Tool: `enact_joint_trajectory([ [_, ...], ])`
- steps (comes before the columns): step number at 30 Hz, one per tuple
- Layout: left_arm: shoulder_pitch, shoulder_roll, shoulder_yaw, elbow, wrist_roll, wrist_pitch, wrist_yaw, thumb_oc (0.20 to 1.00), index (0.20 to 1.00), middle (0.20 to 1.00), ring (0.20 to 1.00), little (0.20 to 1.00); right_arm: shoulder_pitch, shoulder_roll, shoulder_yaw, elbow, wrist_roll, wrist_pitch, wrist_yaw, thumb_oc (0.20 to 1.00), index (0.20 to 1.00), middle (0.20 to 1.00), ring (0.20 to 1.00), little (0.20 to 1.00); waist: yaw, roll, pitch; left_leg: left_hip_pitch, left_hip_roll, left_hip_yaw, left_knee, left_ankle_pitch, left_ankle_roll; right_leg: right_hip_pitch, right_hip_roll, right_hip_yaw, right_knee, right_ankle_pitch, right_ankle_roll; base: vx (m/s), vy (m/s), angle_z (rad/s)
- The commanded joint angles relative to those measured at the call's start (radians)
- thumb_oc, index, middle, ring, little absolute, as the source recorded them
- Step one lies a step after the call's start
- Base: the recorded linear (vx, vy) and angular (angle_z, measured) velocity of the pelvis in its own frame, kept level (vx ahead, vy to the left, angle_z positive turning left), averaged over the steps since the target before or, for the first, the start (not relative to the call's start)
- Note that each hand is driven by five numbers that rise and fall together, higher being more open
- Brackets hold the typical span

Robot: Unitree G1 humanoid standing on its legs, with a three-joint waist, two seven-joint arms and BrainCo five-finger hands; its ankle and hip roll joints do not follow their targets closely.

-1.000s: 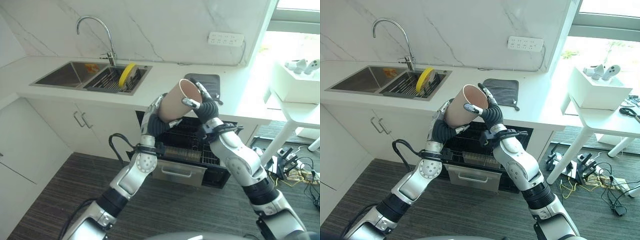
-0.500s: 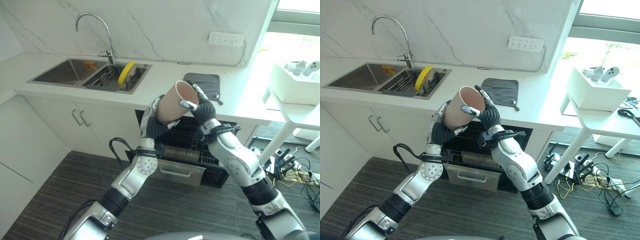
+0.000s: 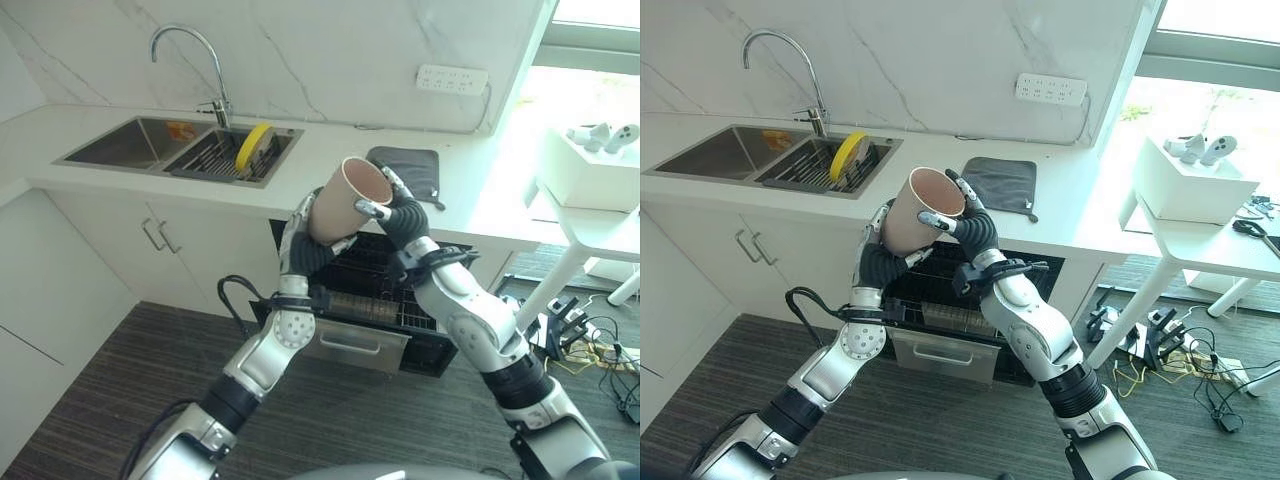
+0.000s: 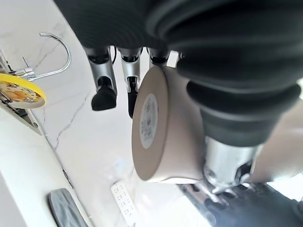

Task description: Place the dishes in the dishwasher.

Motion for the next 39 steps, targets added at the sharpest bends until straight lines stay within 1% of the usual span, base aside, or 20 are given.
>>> enact_joint_trajectory([
  [1,-0.141,-0.005,-0.011,-0.05,-0.017,-0.07,-0.013,0.2,0.2,0.2,0.2,0.2,-0.153,0.073,0.003,-0.017,0.134,-0.015,0.036,1.0,1.0,1.0,1.0,1.0,0.01,-0.017,0.018,0.019,0.056,0.048,0.001,-0.064,0.004,0.093,-0.081,-0.025,0.002,-0.124,0.075,0.0,0.0,0.0],
  [4,-0.14,-0.005,-0.013,-0.054,-0.026,-0.067,-0.018,0.2,0.2,0.2,0.2,0.2,-0.153,0.083,0.011,-0.018,0.195,-0.019,0.031,1.0,1.0,1.0,1.0,1.0,0.012,-0.018,0.017,0.019,0.055,0.047,0.001,-0.064,0.005,0.093,-0.08,-0.026,0.002,-0.124,0.073,0.0,0.0,0.0],
  [8,-0.141,-0.007,-0.015,-0.051,-0.037,-0.071,-0.017,0.2,0.2,0.2,0.2,0.2,-0.158,0.09,0.015,-0.01,0.188,-0.029,0.024,1.0,1.0,1.0,1.0,1.0,0.015,-0.018,0.015,0.017,0.055,0.045,0.001,-0.063,0.005,0.092,-0.079,-0.027,0.002,-0.124,0.072,0.0,0.0,0.0],
  [11,-0.147,-0.007,-0.013,-0.061,-0.031,-0.063,-0.023,0.2,0.2,0.2,0.2,0.2,-0.163,0.085,0.011,-0.013,0.164,-0.024,0.021,1.0,1.0,1.0,1.0,1.0,0.013,-0.019,0.015,0.016,0.056,0.043,0.001,-0.062,0.006,0.091,-0.079,-0.026,0.002,-0.122,0.072,0.0,0.0,0.0],
  [15,-0.158,-0.006,-0.014,-0.07,-0.027,-0.049,-0.038,0.2,0.2,0.2,0.2,0.2,-0.169,0.083,0.009,-0.011,0.115,-0.035,0.018,1.0,1.0,1.0,1.0,1.0,0.011,-0.017,0.016,0.017,0.053,0.042,0.001,-0.063,0.007,0.091,-0.078,-0.024,0.002,-0.121,0.073,0.0,0.0,0.0],
  [22,-0.163,0.004,-0.026,-0.08,0.019,-0.041,-0.045,0.2,0.2,0.2,0.2,0.2,-0.186,0.075,-0.001,-0.021,0.024,-0.061,-0.031,1.0,1.0,1.0,1.0,1.0,0.01,-0.014,0.018,0.019,0.051,0.041,0.001,-0.067,0.009,0.09,-0.078,-0.021,0.002,-0.122,0.074,0.0,0.0,0.0],
  [23,-0.165,0.007,-0.027,-0.083,0.031,-0.041,-0.046,0.2,0.2,0.2,0.2,0.2,-0.186,0.073,-0.001,-0.021,-0.001,-0.064,-0.029,0.755,0.755,0.755,0.755,0.755,0.009,-0.013,0.019,0.019,0.05,0.041,0.001,-0.068,0.009,0.09,-0.079,-0.02,0.002,-0.122,0.074,0.0,0.0,0.0],
  [24,-0.166,0.008,-0.029,-0.091,0.047,-0.037,-0.049,0.2,0.2,0.2,0.2,0.2,-0.186,0.072,-0.001,-0.022,-0.018,-0.073,-0.03,0.2,0.2,0.2,0.2,0.2,0.009,-0.012,0.019,0.019,0.05,0.042,0.001,-0.068,0.01,0.09,-0.079,-0.02,0.002,-0.123,0.074,0.0,0.0,0.0],
  [25,-0.167,0.013,-0.032,-0.099,0.074,-0.041,-0.049,0.2,0.2,0.2,0.2,0.2,-0.186,0.07,0.0,-0.024,-0.032,-0.074,-0.035,0.2,0.2,0.2,0.2,0.2,0.009,-0.012,0.02,0.019,0.049,0.042,0.001,-0.068,0.01,0.089,-0.079,-0.02,0.002,-0.122,0.074,0.0,0.0,0.0],
  [26,-0.171,0.018,-0.034,-0.106,0.116,-0.051,-0.044,0.2,0.2,0.2,0.2,0.2,-0.188,0.069,-0.004,-0.024,-0.074,-0.101,-0.058,0.2,0.2,0.2,0.2,0.2,0.009,-0.011,0.02,0.018,0.049,0.042,0.001,-0.068,0.01,0.089,-0.08,-0.02,0.002,-0.122,0.075,0.0,0.0,0.0],
  [28,-0.177,0.03,-0.037,-0.117,0.153,-0.059,-0.033,0.2,0.2,0.2,0.2,0.2,-0.188,0.065,-0.01,-0.029,-0.08,-0.136,-0.072,0.2,0.2,0.2,0.2,0.2,0.006,-0.009,0.021,0.018,0.048,0.043,0.001,-0.07,0.01,0.088,-0.08,-0.018,0.002,-0.123,0.076,0.0,0.0,0.0],
  [32,-0.182,0.044,-0.038,-0.136,0.17,-0.067,-0.031,0.2,0.2,0.2,0.2,0.2,-0.184,0.065,-0.005,-0.041,-0.093,-0.165,-0.086,0.2,0.2,0.2,0.2,0.2,0.007,-0.005,0.024,0.018,0.047,0.042,0.001,-0.069,0.01,0.087,-0.082,-0.018,0.002,-0.122,0.077,0.0,0.0,0.0],
  [39,-0.176,0.054,-0.043,-0.153,0.159,-0.081,-0.044,0.2,0.2,0.2,0.2,0.2,-0.18,0.064,-0.003,-0.054,-0.101,-0.192,-0.107,0.2,0.2,0.2,0.2,0.2,0.009,-0.001,0.024,0.018,0.046,0.042,0.001,-0.07,0.011,0.088,-0.083,-0.02,0.002,-0.122,0.077,0.0,0.0,0.0],
])
